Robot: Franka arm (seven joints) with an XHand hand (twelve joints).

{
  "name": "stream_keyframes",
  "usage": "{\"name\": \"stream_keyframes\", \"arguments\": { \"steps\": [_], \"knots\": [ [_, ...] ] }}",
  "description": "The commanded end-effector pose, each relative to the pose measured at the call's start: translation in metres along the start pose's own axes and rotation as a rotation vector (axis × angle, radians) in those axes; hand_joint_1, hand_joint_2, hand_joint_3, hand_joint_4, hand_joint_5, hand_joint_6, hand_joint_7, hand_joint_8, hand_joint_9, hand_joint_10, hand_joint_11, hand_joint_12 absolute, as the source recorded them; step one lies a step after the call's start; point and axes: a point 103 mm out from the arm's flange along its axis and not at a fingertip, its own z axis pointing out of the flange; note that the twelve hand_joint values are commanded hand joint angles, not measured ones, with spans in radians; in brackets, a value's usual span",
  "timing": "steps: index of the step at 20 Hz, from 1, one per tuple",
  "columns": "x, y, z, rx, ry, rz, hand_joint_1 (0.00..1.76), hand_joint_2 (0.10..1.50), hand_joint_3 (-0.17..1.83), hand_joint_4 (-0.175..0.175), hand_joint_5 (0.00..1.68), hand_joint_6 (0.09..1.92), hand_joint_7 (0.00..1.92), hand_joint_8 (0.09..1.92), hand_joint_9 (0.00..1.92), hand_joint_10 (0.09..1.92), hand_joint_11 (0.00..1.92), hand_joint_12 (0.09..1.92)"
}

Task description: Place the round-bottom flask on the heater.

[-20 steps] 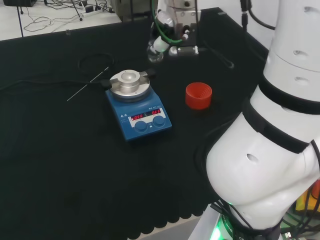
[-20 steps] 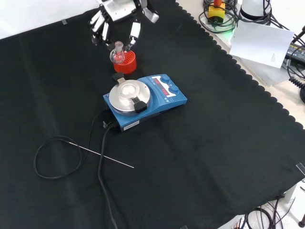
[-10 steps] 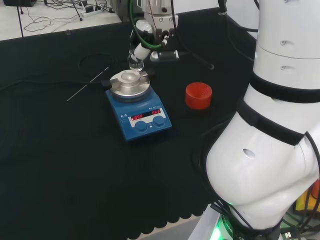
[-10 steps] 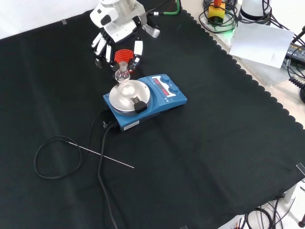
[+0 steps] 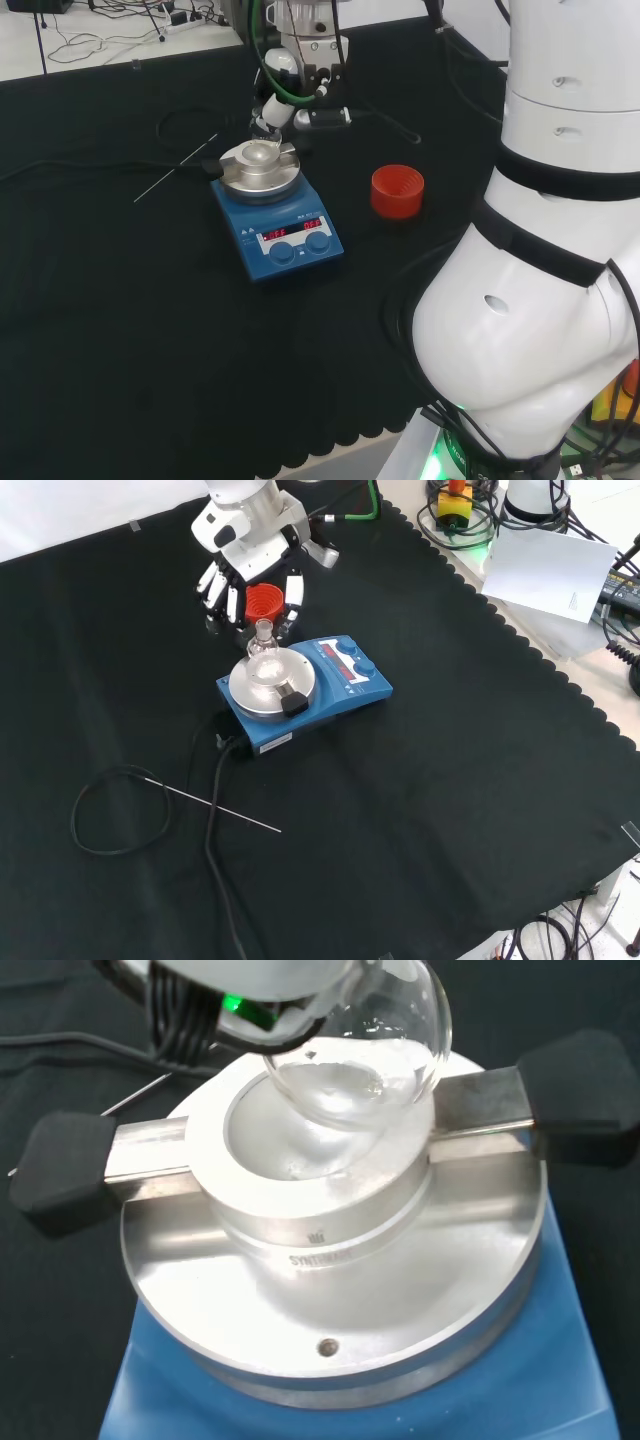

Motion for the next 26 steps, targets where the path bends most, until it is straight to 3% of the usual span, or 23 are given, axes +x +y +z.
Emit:
{"name": "stream_keyframes", "arguments": {
  "steps": [1,19,26],
  "knots": [
    [0.005,0.002,0.003,0.009,0.002,-0.010,1.07,0.69,0.75,0.175,1.10,1.01,0.45,0.68,0.63,0.58,0.37,1.33],
    [0.008,0.009,0.013,0.043,-0.010,-0.015,1.07,0.69,0.76,0.175,1.11,1.01,0.44,0.69,0.63,0.59,0.37,1.33],
    [0.002,0.010,0.016,0.046,0.040,-0.026,1.06,0.74,0.66,0.175,1.08,1.00,0.42,0.70,0.62,0.60,0.37,1.33]
  ]
}}
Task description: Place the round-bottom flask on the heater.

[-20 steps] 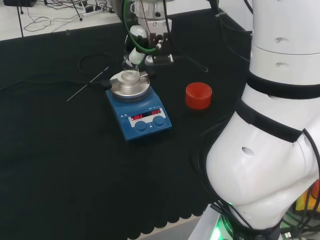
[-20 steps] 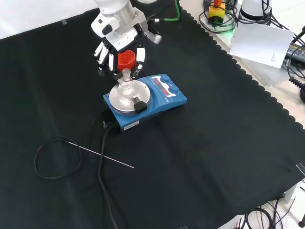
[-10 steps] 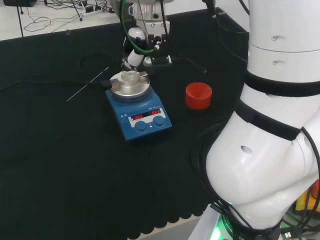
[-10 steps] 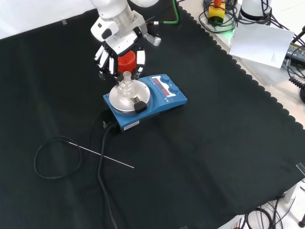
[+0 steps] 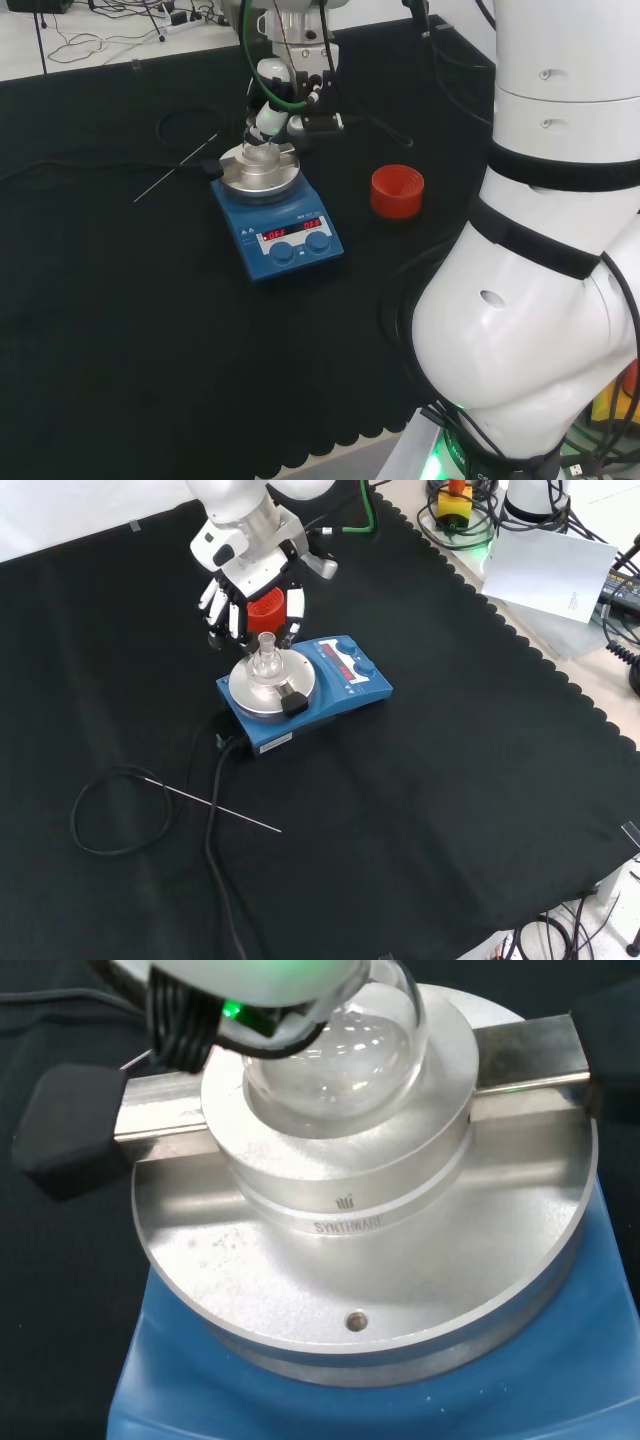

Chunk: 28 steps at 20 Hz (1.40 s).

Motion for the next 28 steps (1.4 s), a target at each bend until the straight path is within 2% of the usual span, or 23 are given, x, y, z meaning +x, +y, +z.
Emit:
{"name": "stream_keyframes", "arguments": {
  "steps": [1,3,4,6,15,23,27,28],
  "knots": [
    [-0.004,0.000,0.002,0.006,0.029,-0.014,1.05,0.80,0.56,0.175,1.07,0.98,0.40,0.70,0.60,0.61,0.36,1.33],
    [-0.003,-0.001,0.002,0.005,0.028,-0.017,0.92,0.78,0.50,0.042,1.01,0.86,0.37,0.71,0.57,0.63,0.34,1.34],
    [-0.003,-0.001,0.001,0.005,0.028,-0.018,0.89,0.75,0.51,0.003,0.98,0.82,0.35,0.71,0.56,0.63,0.34,1.34],
    [-0.002,-0.003,0.001,0.002,0.015,-0.027,0.85,0.72,0.52,-0.025,0.92,0.79,0.33,0.71,0.54,0.64,0.32,1.35],
    [0.002,-0.009,-0.003,-0.026,0.000,-0.036,0.82,0.67,0.53,-0.022,0.80,0.77,0.31,0.71,0.52,0.65,0.30,1.35],
    [-0.003,-0.039,-0.027,-0.068,-0.001,-0.024,0.81,0.67,0.54,-0.023,0.75,0.77,0.30,0.71,0.51,0.65,0.29,1.36],
    [-0.001,-0.052,-0.032,-0.081,-0.008,-0.020,0.81,0.67,0.54,-0.023,0.75,0.77,0.30,0.71,0.51,0.65,0.29,1.36],
    [0.007,-0.055,-0.033,-0.080,-0.020,-0.019,0.81,0.67,0.54,-0.023,0.75,0.77,0.30,0.71,0.51,0.65,0.29,1.36]
  ]
}}
